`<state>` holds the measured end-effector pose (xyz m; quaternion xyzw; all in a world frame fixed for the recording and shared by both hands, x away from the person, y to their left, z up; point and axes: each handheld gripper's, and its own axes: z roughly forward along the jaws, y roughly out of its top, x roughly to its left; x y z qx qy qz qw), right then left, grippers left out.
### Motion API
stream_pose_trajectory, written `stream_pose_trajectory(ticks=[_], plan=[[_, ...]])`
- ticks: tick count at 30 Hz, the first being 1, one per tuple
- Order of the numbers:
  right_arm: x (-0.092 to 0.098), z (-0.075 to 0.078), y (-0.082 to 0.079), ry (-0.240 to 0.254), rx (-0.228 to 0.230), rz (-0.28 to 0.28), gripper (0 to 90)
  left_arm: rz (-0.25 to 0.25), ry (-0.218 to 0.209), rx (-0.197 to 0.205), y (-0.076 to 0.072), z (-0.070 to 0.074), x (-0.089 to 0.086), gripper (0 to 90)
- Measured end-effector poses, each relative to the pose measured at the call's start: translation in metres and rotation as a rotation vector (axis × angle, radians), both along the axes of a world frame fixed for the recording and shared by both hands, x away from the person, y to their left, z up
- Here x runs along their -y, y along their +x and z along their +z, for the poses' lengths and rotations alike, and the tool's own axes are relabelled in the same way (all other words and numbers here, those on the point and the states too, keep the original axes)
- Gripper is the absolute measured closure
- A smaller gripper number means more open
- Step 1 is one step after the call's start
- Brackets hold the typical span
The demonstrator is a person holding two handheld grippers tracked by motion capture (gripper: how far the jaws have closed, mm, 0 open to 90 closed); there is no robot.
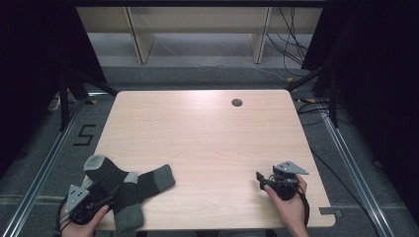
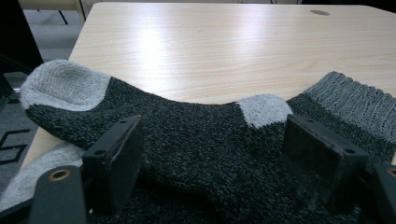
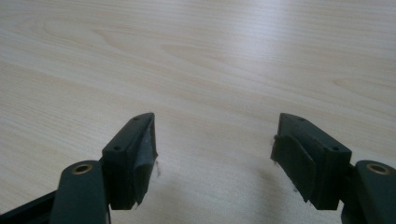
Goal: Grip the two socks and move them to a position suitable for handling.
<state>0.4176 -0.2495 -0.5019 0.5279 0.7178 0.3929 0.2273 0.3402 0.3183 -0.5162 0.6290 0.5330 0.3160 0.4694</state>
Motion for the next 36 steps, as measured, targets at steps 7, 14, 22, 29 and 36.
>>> stream_pose_trajectory(ticks=[7,14,22,29,36], plan=[[0.011,-0.002,0.0,-0.013,-0.017,0.01,31.2,-0.02,0.081,0.003,-0.001,0.01,0.02,20.9],[0.002,0.004,-0.005,-0.039,0.0,0.029,31.6,-0.112,0.143,-0.082,0.015,0.027,0.043,20.2],[-0.002,0.008,-0.008,-0.024,0.0,0.015,32.1,-0.168,0.167,-0.18,0.038,0.023,0.054,17.4],[0.001,0.007,-0.007,-0.048,0.017,0.028,32.7,-0.179,0.217,-0.231,0.04,0.015,0.059,19.5],[-0.003,0.009,-0.009,-0.036,0.002,0.043,32.9,-0.193,0.291,-0.284,0.042,0.009,0.059,21.4]])
